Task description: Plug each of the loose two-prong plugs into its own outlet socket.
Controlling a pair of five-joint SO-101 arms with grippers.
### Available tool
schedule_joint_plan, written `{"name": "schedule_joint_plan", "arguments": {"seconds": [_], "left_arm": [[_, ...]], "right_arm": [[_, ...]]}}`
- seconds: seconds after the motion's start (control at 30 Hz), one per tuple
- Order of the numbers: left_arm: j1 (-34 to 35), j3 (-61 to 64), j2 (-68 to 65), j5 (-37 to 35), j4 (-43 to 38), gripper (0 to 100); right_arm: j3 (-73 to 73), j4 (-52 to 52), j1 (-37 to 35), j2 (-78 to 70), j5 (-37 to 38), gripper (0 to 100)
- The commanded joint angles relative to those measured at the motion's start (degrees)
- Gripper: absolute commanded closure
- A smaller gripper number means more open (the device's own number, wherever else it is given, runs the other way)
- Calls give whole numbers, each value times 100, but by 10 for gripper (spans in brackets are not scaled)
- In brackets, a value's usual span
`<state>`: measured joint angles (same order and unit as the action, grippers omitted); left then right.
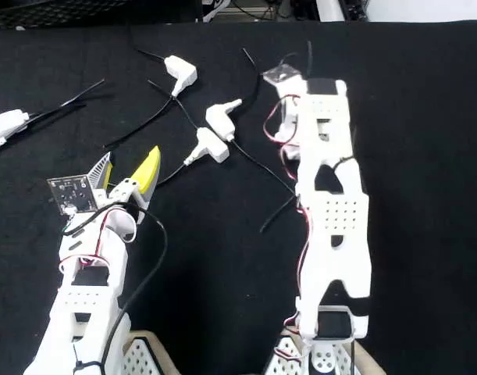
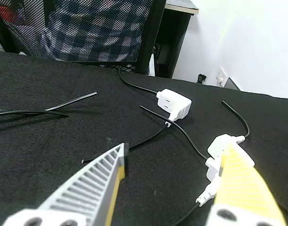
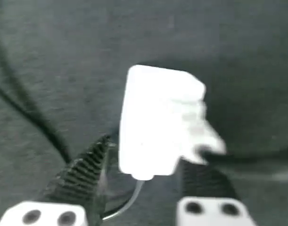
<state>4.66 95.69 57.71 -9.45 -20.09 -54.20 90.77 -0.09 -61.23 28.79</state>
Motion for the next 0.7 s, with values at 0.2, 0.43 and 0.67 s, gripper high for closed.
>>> {"name": "schedule_joint_plan", "arguments": {"seconds": [0.2, 0.43, 0.67], "left_arm": [[31, 110, 114, -26, -97, 682], [31, 110, 114, -26, -97, 682], [31, 110, 114, -26, -97, 681]], "right_arm": [[-1965, 114, -123, -822, -26, 987], [-3081, -387, -554, -848, -35, 986], [-2976, -1371, -800, -945, -519, 983]]}}
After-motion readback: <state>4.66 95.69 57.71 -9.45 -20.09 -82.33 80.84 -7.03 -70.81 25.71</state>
